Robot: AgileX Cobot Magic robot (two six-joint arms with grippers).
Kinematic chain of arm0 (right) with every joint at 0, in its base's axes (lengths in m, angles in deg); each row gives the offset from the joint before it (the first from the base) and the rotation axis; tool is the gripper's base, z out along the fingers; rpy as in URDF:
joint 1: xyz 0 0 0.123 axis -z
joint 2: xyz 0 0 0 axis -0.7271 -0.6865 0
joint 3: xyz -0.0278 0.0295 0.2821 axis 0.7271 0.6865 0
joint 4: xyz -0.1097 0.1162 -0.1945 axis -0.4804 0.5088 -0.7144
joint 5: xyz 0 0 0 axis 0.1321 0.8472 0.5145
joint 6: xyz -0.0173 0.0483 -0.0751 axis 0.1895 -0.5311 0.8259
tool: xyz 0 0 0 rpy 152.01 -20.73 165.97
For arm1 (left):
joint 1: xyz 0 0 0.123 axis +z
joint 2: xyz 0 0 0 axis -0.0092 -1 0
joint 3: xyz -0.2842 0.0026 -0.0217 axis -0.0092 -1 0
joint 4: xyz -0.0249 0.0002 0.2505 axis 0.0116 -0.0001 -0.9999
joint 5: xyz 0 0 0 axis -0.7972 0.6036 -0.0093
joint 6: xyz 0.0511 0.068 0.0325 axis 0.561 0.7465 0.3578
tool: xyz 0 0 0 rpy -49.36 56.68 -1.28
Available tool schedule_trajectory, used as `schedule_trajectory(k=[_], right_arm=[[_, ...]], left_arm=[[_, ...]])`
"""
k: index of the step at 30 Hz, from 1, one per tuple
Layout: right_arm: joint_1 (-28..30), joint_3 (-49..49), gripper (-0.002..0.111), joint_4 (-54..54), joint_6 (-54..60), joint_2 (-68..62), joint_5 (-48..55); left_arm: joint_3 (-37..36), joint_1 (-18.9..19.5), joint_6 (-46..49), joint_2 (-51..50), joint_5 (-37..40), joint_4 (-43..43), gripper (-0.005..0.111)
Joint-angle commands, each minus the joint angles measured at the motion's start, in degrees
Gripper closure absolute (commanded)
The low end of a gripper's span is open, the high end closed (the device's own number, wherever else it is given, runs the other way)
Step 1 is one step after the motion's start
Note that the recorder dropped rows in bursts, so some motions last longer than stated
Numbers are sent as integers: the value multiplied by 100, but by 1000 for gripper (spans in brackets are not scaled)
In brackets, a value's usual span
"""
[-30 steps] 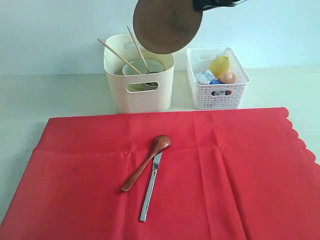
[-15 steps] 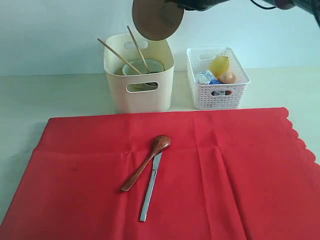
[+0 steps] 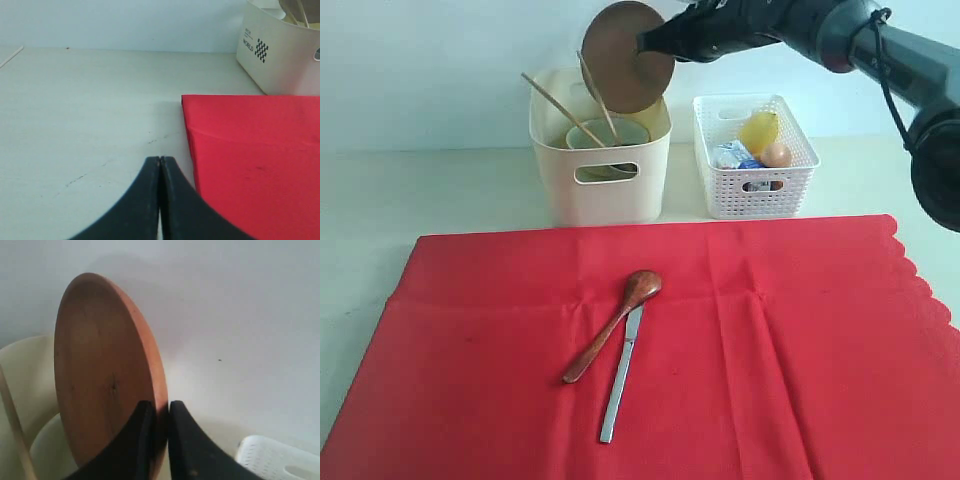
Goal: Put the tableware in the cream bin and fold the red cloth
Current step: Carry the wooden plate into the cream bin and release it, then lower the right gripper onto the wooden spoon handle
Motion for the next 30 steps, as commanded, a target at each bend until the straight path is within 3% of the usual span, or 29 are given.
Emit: schedule_trajectory(k=[1,7,14,17,30], right_arm=[[17,-56,108,587,683,-107,103],[17,-56,107,859,1158,-137,207],[17,-56,74,859,1158,-110,230],[17,-56,66,859,1145,-5,330],[17,-56,66,771,902,902,2483]], left_arm=[[-17,-3,21,38,-74,0,107],[-17,-3,21,38,-74,0,107],[-17,-3,21,38,-74,0,107],[-17,-3,21,38,-74,0,107],[-17,-3,21,38,-74,0,107]])
